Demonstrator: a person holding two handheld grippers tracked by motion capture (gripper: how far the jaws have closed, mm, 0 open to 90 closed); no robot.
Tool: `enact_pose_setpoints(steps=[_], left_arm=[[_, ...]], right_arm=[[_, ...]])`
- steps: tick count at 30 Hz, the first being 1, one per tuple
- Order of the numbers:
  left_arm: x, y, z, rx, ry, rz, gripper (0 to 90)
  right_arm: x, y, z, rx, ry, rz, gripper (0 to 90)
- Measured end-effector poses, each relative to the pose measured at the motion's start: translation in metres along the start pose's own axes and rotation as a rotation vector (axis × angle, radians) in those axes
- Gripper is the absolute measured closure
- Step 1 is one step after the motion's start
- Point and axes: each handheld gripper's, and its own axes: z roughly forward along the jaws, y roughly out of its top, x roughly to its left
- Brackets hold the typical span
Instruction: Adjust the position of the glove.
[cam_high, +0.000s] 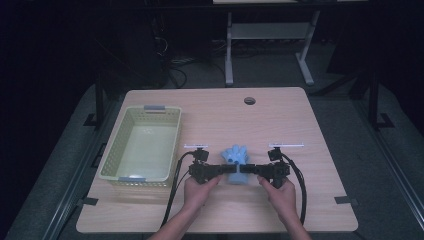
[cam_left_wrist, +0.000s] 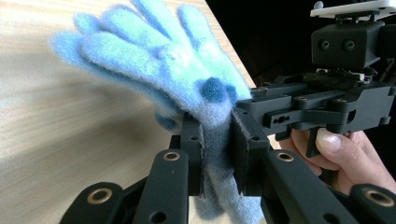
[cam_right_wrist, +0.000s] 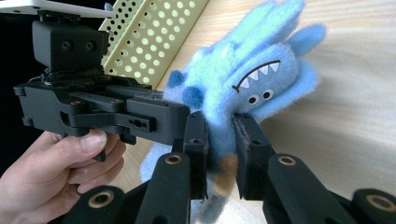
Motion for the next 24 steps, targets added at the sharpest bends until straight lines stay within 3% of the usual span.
enact_pose_setpoints(steps=[9,13,20,24], left_arm=[[-0.003,0.008,-0.008,-0.008,-0.006,-0.002,76.2],[-0.005,0.012,-0.011,-0.007,-0.004,0.025,76.2],[-0.009,0.013,-0.014,-0.010,-0.012,0.017,76.2],[-0.010,0.015,-0.019,-0.013,-0.015,0.036,76.2]], right_arm=[[0.009,0.011,0.000,0.007,0.000,-0.020,76.5],[0.012,0.015,0.000,0.005,0.001,-0.028,76.4],[0.019,0.016,-0.003,0.001,-0.006,-0.034,76.5],[0.023,0.018,-0.004,0.003,-0.005,-0.038,76.5]])
